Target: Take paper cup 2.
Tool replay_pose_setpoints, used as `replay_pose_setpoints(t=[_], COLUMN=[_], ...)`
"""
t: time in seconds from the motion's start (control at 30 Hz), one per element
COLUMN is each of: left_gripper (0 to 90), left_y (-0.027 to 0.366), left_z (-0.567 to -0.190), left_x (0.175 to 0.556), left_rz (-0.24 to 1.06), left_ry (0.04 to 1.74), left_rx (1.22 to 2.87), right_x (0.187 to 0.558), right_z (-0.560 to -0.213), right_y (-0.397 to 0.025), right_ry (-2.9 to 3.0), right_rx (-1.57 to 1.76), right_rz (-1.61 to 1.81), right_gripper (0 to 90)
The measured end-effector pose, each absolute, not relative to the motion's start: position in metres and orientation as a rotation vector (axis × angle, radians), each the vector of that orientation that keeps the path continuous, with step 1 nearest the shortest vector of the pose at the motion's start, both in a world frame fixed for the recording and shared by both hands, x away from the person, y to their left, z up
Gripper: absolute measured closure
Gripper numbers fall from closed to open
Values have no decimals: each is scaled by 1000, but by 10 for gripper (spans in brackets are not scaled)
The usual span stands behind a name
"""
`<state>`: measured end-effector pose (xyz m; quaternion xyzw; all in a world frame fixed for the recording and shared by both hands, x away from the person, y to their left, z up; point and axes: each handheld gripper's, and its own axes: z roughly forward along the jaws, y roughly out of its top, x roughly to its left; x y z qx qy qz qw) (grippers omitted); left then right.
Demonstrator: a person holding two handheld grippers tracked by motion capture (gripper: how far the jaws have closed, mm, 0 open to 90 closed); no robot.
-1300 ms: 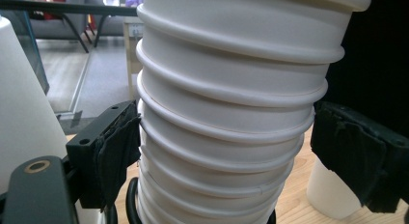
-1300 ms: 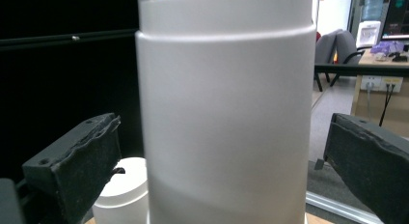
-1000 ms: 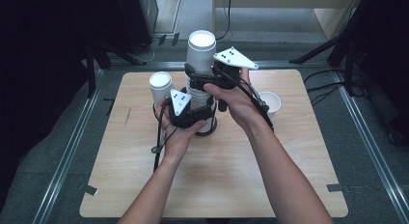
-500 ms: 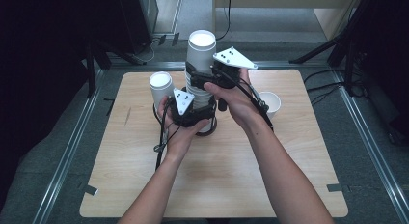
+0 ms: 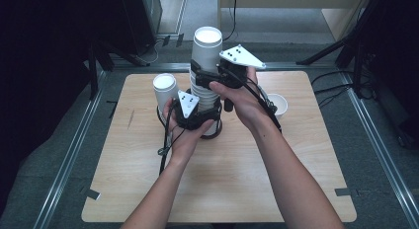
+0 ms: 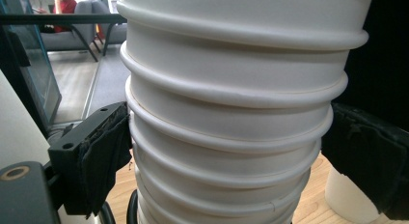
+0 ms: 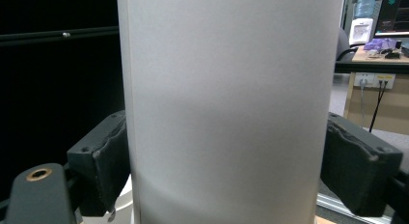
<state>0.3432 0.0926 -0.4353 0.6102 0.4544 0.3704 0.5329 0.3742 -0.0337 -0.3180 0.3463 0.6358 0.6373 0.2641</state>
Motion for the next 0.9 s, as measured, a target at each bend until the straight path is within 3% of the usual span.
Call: replay_pose_setpoints(t=[0.9], left_gripper=[51], left_y=[94], left_z=[-434], left_x=[342], left_rz=[870], left_ry=[1090], left_rx=[1461], right_x=[363], right_z=[-285], right_y=[-32], right_ry=[1605], right_rx=[914], right_rz=[1776], right_gripper=[145])
